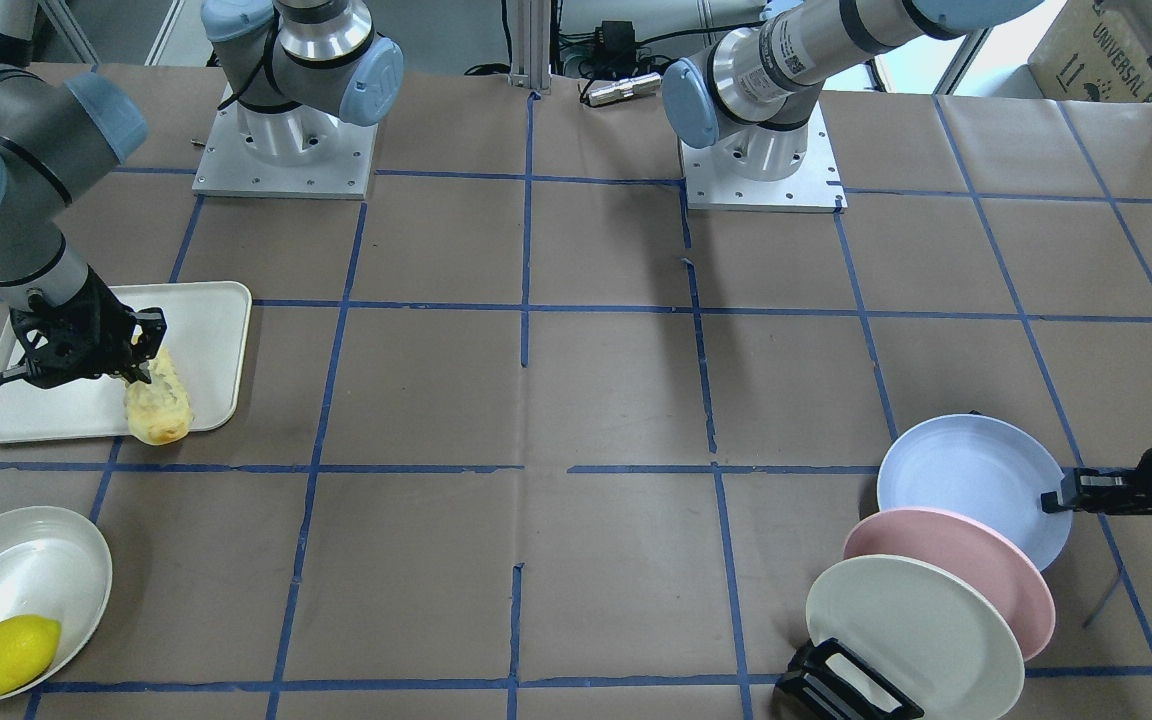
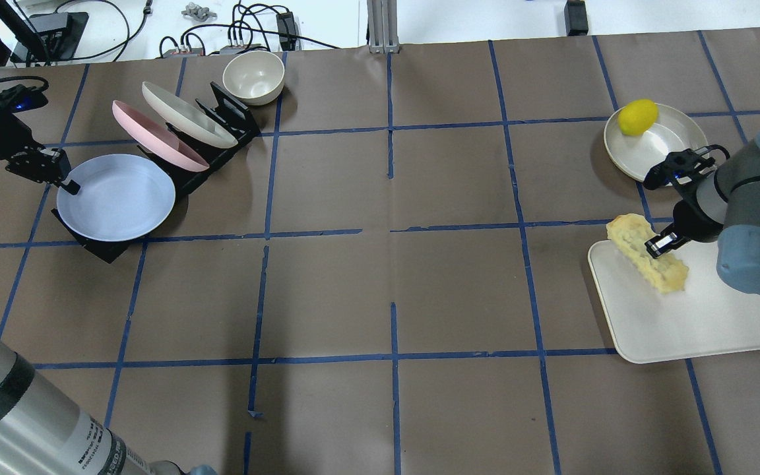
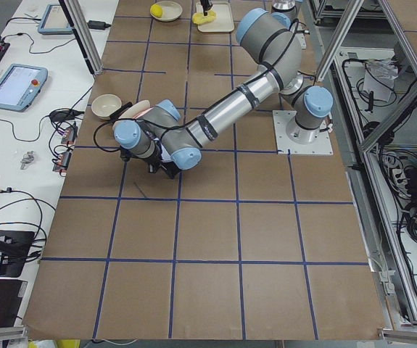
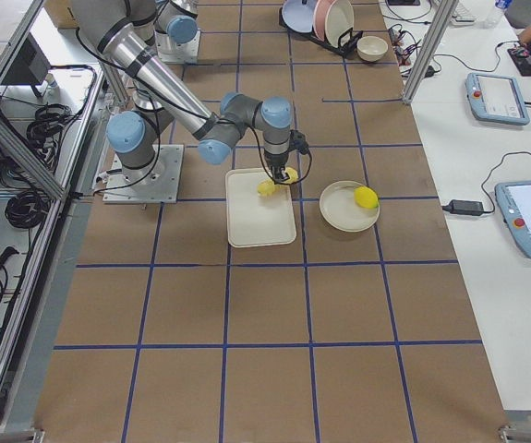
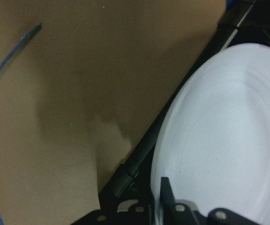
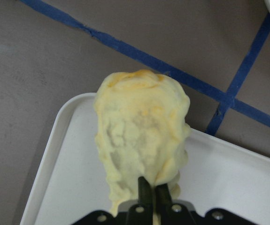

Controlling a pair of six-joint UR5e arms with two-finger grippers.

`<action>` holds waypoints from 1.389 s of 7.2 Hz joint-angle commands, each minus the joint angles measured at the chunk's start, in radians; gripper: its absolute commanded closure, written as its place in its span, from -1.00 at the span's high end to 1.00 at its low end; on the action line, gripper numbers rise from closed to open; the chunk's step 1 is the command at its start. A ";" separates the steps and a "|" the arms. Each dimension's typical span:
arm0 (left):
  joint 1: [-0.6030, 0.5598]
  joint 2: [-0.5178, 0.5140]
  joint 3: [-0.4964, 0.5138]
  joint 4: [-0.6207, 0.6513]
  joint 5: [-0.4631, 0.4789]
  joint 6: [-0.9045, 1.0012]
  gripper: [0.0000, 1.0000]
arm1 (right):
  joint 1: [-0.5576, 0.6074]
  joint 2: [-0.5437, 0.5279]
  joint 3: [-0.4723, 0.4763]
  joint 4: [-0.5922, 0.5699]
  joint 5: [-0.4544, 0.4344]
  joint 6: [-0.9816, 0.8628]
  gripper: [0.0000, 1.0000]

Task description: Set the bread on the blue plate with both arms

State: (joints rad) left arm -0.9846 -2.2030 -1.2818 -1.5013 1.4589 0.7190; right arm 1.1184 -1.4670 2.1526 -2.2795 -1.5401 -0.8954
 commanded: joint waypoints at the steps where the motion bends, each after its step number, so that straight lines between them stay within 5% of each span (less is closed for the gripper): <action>1: 0.000 0.064 -0.011 -0.066 0.049 0.002 -0.86 | 0.035 -0.045 -0.062 0.135 0.001 0.090 -0.91; 4: -0.038 0.216 -0.130 -0.146 0.045 -0.060 -0.94 | 0.093 -0.091 -0.140 0.276 0.008 0.191 -0.88; 8: -0.257 0.494 -0.419 -0.125 -0.024 -0.262 -0.94 | 0.109 -0.091 -0.192 0.350 0.038 0.232 -0.87; 10: -0.415 0.488 -0.468 0.017 -0.071 -0.413 -0.94 | 0.109 -0.092 -0.195 0.357 0.038 0.236 -0.87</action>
State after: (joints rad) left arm -1.3042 -1.7160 -1.7160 -1.5650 1.4113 0.4028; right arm 1.2267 -1.5582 1.9589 -1.9262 -1.5020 -0.6634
